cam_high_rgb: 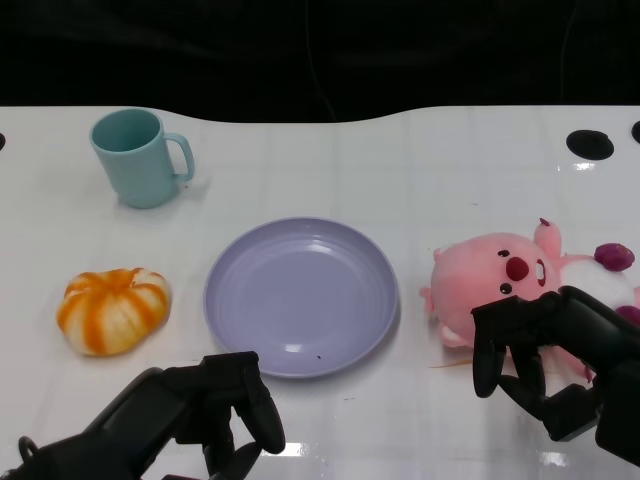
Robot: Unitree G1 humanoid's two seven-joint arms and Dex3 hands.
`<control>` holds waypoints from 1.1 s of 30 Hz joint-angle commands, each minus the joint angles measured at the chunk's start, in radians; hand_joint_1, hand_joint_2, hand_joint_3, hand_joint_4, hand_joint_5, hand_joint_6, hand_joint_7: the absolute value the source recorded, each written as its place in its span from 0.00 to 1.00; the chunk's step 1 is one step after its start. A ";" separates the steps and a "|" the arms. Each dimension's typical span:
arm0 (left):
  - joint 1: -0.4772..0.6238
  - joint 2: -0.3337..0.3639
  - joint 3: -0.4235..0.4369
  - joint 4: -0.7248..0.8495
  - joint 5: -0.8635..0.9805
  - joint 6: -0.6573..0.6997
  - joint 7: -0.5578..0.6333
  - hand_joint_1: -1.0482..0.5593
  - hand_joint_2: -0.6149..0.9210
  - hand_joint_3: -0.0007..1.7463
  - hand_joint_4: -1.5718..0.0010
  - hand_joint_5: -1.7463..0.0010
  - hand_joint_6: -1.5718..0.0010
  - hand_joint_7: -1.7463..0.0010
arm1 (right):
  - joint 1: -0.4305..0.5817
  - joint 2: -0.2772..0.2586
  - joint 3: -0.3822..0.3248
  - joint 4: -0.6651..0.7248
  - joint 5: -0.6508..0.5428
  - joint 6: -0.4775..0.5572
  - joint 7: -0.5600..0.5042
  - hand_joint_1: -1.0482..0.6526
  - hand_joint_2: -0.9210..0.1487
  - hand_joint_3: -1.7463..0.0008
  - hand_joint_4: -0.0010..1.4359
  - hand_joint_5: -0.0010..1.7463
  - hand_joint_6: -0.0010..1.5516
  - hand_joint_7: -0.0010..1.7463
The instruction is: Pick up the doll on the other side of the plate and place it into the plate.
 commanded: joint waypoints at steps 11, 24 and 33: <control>-0.001 0.012 0.004 0.001 0.015 0.000 0.000 0.56 0.77 0.65 0.55 0.00 0.60 0.13 | -0.015 0.015 -0.033 -0.048 0.065 -0.029 -0.034 0.50 0.09 0.86 0.36 0.40 0.34 0.13; -0.013 -0.007 -0.021 0.003 0.056 0.005 0.016 0.55 0.76 0.65 0.54 0.00 0.59 0.13 | -0.088 -0.109 -0.060 -0.106 -0.110 -0.005 -0.037 0.21 0.00 0.97 0.00 0.16 0.06 0.00; -0.014 -0.017 -0.021 -0.015 0.066 0.027 0.010 0.54 0.76 0.66 0.55 0.00 0.60 0.14 | -0.205 -0.151 -0.019 -0.125 -0.259 0.145 0.007 0.15 0.03 0.99 0.00 0.11 0.07 0.01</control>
